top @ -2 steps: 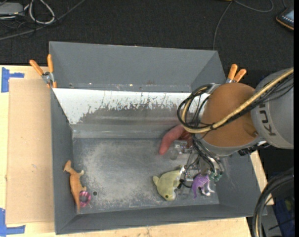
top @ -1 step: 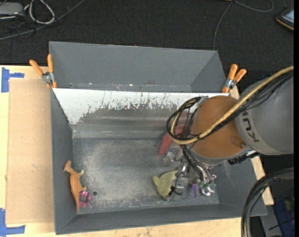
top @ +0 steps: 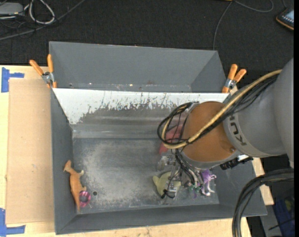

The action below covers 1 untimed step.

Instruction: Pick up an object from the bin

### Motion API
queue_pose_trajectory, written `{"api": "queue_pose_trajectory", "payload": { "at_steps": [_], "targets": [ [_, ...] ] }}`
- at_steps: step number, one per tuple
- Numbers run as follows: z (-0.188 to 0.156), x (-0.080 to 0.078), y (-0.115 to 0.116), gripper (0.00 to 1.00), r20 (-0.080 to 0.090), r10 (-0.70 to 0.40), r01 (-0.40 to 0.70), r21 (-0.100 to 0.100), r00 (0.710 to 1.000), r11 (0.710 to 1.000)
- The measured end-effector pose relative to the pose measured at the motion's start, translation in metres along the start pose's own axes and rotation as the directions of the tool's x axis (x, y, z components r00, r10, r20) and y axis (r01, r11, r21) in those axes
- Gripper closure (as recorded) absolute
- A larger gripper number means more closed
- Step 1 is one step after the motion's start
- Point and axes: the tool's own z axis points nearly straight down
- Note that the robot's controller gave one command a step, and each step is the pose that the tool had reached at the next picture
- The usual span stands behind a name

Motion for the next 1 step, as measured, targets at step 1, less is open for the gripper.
{"api": "queue_pose_trajectory", "payload": {
  "at_steps": [1],
  "targets": [
    [0.0071, -0.0063, -0.0012, 1.00, 0.003, 0.001, -0.001, 0.000, 1.000, 1.000]
  ]
}}
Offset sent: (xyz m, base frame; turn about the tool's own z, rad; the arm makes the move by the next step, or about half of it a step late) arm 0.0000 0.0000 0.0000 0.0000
